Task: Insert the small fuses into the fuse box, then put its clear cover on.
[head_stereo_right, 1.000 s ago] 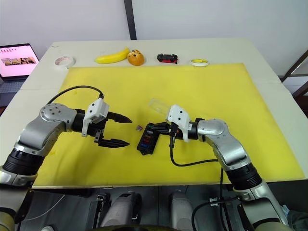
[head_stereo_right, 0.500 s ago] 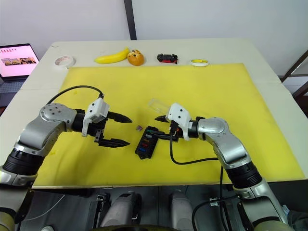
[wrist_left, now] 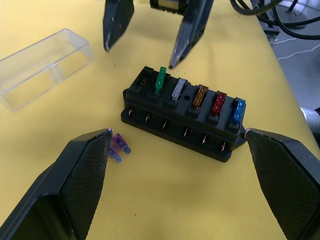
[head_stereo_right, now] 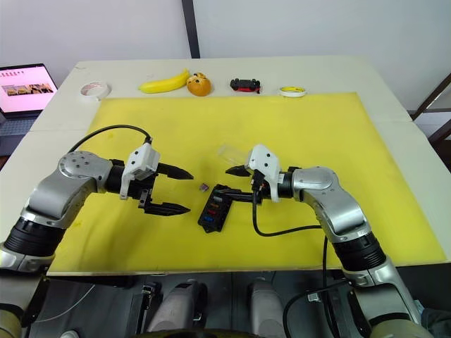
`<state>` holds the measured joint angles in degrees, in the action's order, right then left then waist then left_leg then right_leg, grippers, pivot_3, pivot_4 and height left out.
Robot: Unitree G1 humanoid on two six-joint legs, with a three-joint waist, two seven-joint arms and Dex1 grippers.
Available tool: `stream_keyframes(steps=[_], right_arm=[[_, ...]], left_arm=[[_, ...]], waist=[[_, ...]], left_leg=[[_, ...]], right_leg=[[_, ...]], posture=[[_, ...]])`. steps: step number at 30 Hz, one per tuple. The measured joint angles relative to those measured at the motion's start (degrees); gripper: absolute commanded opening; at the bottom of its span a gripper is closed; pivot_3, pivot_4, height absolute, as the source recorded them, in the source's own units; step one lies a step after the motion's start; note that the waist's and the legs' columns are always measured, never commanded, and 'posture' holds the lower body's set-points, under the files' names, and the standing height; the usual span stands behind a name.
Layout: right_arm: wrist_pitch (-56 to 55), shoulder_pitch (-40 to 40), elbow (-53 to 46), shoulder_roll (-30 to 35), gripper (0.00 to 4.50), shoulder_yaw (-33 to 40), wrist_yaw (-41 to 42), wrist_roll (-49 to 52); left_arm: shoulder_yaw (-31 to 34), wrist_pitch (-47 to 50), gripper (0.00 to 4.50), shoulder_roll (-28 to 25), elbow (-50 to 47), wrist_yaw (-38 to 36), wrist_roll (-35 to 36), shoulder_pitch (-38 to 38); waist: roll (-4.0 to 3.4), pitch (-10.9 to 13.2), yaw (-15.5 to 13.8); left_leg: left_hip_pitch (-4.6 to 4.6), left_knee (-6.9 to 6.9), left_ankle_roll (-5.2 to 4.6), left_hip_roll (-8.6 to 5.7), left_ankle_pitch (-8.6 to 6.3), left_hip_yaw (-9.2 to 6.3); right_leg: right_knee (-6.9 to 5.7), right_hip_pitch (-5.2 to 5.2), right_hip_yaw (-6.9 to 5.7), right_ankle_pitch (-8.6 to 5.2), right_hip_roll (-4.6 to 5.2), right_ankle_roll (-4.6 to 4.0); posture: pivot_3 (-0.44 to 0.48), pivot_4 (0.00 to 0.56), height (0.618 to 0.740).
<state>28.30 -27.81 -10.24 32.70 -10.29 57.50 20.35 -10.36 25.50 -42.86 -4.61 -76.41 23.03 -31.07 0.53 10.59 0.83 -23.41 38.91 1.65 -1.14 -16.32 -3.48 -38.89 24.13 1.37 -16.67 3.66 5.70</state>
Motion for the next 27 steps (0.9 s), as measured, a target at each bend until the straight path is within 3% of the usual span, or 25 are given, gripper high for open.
stream_keyframes(steps=[1,4,8,9,27], right_arm=[[0.24,-0.31,-0.09,0.0,2.86,0.21,-0.13,0.24],[0.6,-0.85,-1.28,0.0,2.06,0.74,-0.47,0.66],[0.88,-0.76,-4.54,0.01,0.19,0.55,-0.9,0.65],[1.05,-0.66,-5.64,0.01,0.08,0.26,-1.13,0.61],[2.82,1.06,-7.84,-0.33,0.08,-4.89,-5.21,-2.1]], left_arm=[[0.0,-0.01,4.5,0.0,0.01,0.0,-0.01,0.0],[0.0,-0.05,4.5,0.03,0.02,-0.02,-0.02,0.0],[0.0,-0.1,4.5,0.01,0.08,-0.11,-0.06,-0.01],[0.0,-0.11,4.5,0.01,0.11,-0.15,-0.07,-0.01],[-0.01,-0.13,4.5,0.1,0.51,-0.63,-0.89,-0.02]], waist=[[0.0,0.0,0.02],[0.0,0.0,0.03],[0.0,0.0,0.01],[0.0,0.0,0.01],[0.0,0.0,0.0]], left_leg=[[0.0,0.0,0.0,0.0,0.0,0.0],[0.0,0.0,0.0,0.0,0.0,0.0],[0.0,0.0,0.0,0.0,0.0,0.0],[0.0,0.0,0.0,0.0,0.0,-0.01],[0.0,0.0,0.0,-0.01,0.0,0.0]], right_leg=[[0.0,0.0,0.0,0.0,0.0,0.0],[-0.01,0.01,0.0,0.0,-0.01,0.0],[-0.01,0.01,0.0,0.0,0.0,0.0],[-0.01,0.01,0.0,0.0,0.0,0.0],[-0.01,0.01,0.0,0.0,0.0,0.0]], posture=[[0.0,0.15,0.74],[0.0,0.15,0.74],[0.0,0.15,0.74],[0.0,0.15,0.74],[0.0,0.15,0.74]])
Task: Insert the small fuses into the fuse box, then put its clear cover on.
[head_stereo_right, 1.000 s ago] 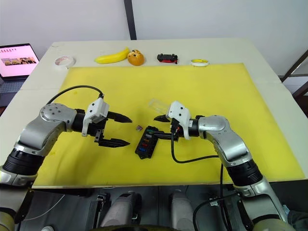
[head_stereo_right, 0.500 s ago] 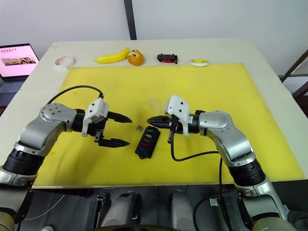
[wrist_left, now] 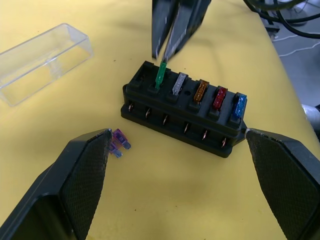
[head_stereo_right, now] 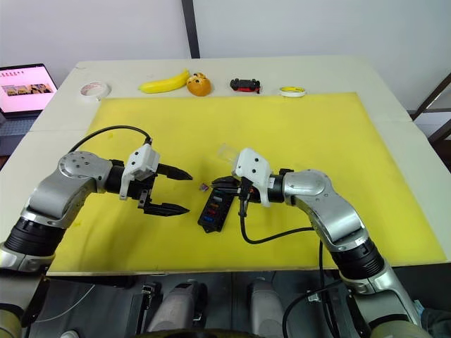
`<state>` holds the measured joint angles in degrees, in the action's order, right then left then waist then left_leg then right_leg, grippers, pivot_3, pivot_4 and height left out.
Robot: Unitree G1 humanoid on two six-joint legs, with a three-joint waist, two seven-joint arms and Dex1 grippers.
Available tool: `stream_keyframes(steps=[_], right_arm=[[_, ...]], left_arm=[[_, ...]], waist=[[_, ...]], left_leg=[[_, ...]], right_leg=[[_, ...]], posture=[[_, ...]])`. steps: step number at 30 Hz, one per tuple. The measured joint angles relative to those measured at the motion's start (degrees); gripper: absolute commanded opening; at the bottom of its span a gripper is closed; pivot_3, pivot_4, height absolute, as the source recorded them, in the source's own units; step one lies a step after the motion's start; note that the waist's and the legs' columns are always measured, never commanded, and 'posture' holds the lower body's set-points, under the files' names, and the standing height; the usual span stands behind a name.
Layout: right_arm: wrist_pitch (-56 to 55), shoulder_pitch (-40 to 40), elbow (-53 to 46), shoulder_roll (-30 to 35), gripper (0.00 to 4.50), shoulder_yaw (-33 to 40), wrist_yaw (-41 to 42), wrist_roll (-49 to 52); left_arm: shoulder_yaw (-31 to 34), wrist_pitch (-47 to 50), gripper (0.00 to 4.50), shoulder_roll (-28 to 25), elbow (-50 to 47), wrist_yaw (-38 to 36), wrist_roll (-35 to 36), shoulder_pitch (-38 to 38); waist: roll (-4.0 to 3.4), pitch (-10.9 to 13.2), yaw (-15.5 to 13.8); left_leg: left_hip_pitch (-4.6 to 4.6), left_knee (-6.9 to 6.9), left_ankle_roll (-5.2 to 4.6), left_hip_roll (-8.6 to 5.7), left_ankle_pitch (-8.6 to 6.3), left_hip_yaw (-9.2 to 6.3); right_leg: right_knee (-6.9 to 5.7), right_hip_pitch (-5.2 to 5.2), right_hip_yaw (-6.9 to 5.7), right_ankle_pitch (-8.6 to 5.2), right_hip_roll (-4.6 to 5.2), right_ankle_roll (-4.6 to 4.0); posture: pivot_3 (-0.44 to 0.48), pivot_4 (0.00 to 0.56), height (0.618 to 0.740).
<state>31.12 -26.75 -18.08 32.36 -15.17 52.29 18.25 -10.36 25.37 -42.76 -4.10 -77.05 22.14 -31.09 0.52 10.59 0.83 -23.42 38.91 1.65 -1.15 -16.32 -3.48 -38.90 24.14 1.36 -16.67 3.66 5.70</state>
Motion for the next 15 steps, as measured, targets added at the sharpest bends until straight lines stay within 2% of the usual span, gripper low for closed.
stream_keyframes(steps=[9,15], right_arm=[[-3.16,1.48,4.32,0.3,0.08,-1.81,0.39,-2.71],[4.56,0.56,2.51,0.43,0.08,-0.56,0.98,0.52]], left_arm=[[0.01,0.1,4.5,0.03,-0.07,0.2,-0.14,0.01],[0.01,0.13,4.5,0.03,-0.4,0.66,-0.14,0.02]], waist=[[0.02,-0.08,-0.04],[0.03,-0.09,-0.13]], left_leg=[[0.05,0.0,0.0,0.0,0.0,0.0],[0.08,0.01,0.0,0.0,0.0,-0.04]], right_leg=[[0.0,-0.07,0.0,0.0,0.0,0.0],[0.0,-0.13,-0.01,0.0,0.01,0.0]], posture=[[0.0,0.15,0.74],[0.0,0.15,0.74]])
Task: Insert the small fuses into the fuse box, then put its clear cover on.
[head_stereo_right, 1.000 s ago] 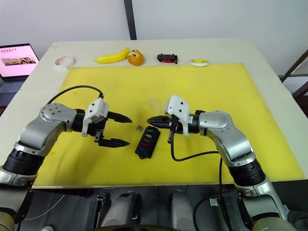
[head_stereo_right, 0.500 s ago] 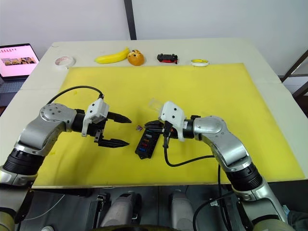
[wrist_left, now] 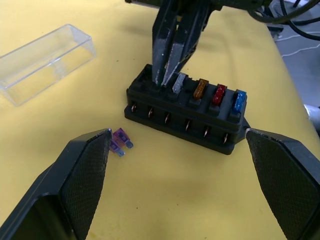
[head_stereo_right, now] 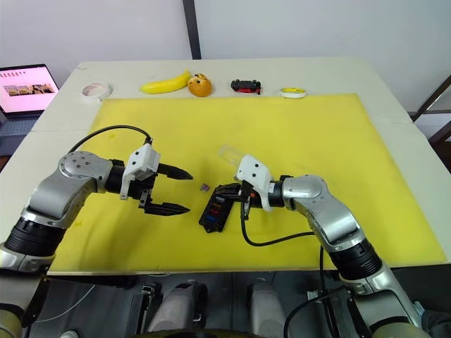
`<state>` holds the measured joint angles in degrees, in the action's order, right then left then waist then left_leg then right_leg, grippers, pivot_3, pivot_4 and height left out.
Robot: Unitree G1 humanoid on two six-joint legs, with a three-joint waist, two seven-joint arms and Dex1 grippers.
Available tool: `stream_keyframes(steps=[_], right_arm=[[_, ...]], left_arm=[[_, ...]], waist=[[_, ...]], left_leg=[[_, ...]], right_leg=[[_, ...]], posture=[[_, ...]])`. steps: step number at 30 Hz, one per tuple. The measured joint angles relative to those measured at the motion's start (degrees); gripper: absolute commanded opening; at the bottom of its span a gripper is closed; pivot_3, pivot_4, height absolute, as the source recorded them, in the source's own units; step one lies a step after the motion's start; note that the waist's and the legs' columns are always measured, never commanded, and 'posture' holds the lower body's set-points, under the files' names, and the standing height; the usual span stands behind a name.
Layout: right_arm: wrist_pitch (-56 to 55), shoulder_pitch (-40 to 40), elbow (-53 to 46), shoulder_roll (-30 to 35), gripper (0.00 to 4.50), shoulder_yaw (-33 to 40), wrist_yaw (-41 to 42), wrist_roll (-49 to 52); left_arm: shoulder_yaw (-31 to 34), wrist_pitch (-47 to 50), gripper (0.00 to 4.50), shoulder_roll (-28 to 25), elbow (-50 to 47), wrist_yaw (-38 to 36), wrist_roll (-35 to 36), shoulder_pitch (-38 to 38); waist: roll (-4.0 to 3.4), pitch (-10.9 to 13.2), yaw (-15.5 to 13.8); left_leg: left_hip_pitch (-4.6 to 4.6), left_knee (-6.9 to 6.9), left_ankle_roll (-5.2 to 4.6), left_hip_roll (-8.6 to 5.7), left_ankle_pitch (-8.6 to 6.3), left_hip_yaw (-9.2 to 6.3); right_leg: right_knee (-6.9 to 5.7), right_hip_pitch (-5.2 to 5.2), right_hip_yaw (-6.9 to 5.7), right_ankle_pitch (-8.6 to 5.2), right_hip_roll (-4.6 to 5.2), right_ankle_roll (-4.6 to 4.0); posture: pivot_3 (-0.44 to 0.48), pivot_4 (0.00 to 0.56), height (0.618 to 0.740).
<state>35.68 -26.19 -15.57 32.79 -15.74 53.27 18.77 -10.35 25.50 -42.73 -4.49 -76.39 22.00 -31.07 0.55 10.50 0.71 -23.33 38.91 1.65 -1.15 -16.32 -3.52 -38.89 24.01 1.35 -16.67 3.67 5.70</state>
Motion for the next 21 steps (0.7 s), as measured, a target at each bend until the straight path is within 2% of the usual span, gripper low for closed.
stream_keyframes(steps=[9,14,17,21], right_arm=[[6.09,-0.62,-0.48,-2.0,0.08,2.92,-1.37,4.2],[13.7,-6.36,-1.07,-5.35,0.08,10.3,-4.29,13.02],[16.63,-9.15,-3.17,-5.26,0.08,14.44,-5.8,16.84],[17.34,-7.99,-5.55,-2.92,0.08,13.93,-5.94,17.82]], left_arm=[[0.0,0.0,4.5,0.19,-0.04,0.23,0.01,0.0],[0.0,0.0,4.5,0.24,-0.07,0.23,0.01,0.0],[0.0,0.0,4.5,0.23,-0.07,0.21,0.0,0.0],[0.0,-0.01,4.5,0.22,-0.04,0.12,0.0,-0.01]], waist=[[0.0,0.0,0.13],[-0.02,0.01,0.16],[-0.02,0.01,-0.03],[-0.02,0.02,0.01]], left_leg=[[-0.01,0.0,0.0,0.0,0.0,0.0],[-0.06,0.0,0.0,0.03,0.0,0.01],[-0.06,-0.02,0.0,0.04,0.0,-0.01],[-0.08,-0.02,0.0,0.01,0.0,0.01]], right_leg=[[0.0,0.03,0.0,0.0,-0.02,0.0],[-0.04,0.12,0.02,0.0,-0.01,0.0],[-0.04,0.12,0.01,0.0,0.01,0.0],[-0.03,0.12,0.01,0.0,0.03,0.0]], posture=[[0.0,0.15,0.74],[0.0,0.15,0.74],[0.0,0.15,0.74],[0.0,0.15,0.74]])
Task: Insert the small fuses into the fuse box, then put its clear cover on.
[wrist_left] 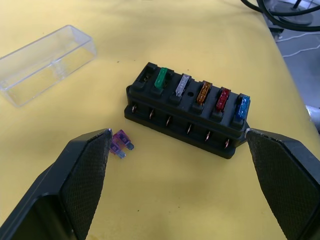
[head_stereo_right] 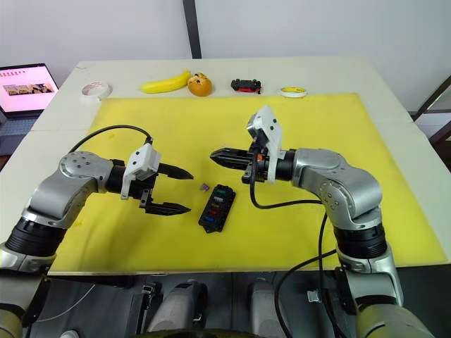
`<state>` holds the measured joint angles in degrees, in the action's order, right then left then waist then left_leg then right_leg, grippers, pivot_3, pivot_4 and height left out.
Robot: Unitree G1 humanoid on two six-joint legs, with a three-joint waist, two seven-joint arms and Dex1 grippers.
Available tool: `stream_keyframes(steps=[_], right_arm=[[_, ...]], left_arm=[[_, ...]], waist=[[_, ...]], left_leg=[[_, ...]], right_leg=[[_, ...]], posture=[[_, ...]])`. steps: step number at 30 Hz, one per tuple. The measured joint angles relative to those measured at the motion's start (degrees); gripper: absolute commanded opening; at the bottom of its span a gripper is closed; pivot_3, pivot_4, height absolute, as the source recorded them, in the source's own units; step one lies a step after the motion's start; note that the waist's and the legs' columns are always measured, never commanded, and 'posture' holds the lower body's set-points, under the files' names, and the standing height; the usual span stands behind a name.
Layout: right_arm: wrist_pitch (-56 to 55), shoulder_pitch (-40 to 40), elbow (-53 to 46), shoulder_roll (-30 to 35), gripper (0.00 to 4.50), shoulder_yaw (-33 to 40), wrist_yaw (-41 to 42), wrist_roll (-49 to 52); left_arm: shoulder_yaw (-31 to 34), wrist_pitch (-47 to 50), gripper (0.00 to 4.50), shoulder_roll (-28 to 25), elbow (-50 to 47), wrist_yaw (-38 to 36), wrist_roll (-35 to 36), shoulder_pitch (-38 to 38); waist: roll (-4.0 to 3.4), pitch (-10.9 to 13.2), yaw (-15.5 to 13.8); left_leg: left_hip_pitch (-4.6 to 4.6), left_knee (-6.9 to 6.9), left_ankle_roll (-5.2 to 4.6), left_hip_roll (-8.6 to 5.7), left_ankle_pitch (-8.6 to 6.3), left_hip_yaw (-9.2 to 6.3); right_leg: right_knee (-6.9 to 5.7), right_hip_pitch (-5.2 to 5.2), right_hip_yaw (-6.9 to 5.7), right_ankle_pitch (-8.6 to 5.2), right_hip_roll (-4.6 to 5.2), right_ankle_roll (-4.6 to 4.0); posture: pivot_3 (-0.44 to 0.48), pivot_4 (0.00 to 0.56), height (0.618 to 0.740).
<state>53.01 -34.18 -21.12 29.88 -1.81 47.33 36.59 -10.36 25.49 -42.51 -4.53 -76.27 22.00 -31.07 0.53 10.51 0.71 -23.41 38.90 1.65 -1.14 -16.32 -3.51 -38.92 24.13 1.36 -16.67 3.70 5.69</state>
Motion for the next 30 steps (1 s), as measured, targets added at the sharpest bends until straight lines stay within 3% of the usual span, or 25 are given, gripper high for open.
stream_keyframes(steps=[16,22,30], right_arm=[[-9.42,6.0,-5.45,7.51,0.08,-4.6,0.32,-8.02],[-8.94,4.66,-10.54,17.87,0.08,-3.16,4.29,-8.07],[-6.0,0.19,-12.63,23.22,0.08,2.51,5.79,-4.28]], left_arm=[[0.49,2.45,4.5,-0.68,4.71,0.04,0.43,-0.69],[3.23,17.88,4.5,-0.21,13.34,-0.19,6.8,-6.9],[5.59,52.38,4.5,3.94,31.14,0.74,16.33,-17.88]], waist=[[0.0,0.01,0.01],[0.03,0.03,0.06],[0.03,0.03,0.4]], left_leg=[[-0.02,0.01,-0.01,-0.02,0.0,0.01],[-0.03,0.06,-0.03,-0.05,-0.01,0.0],[-0.02,0.06,-0.07,-0.06,-0.04,-0.01]], right_leg=[[0.0,0.03,0.0,0.0,-0.02,0.0],[0.0,0.0,-0.04,-0.01,-0.07,0.01],[-0.04,0.02,-0.03,-0.01,-0.09,0.01]], posture=[[0.0,0.15,0.74],[0.0,0.15,0.74],[0.0,0.15,0.74]])
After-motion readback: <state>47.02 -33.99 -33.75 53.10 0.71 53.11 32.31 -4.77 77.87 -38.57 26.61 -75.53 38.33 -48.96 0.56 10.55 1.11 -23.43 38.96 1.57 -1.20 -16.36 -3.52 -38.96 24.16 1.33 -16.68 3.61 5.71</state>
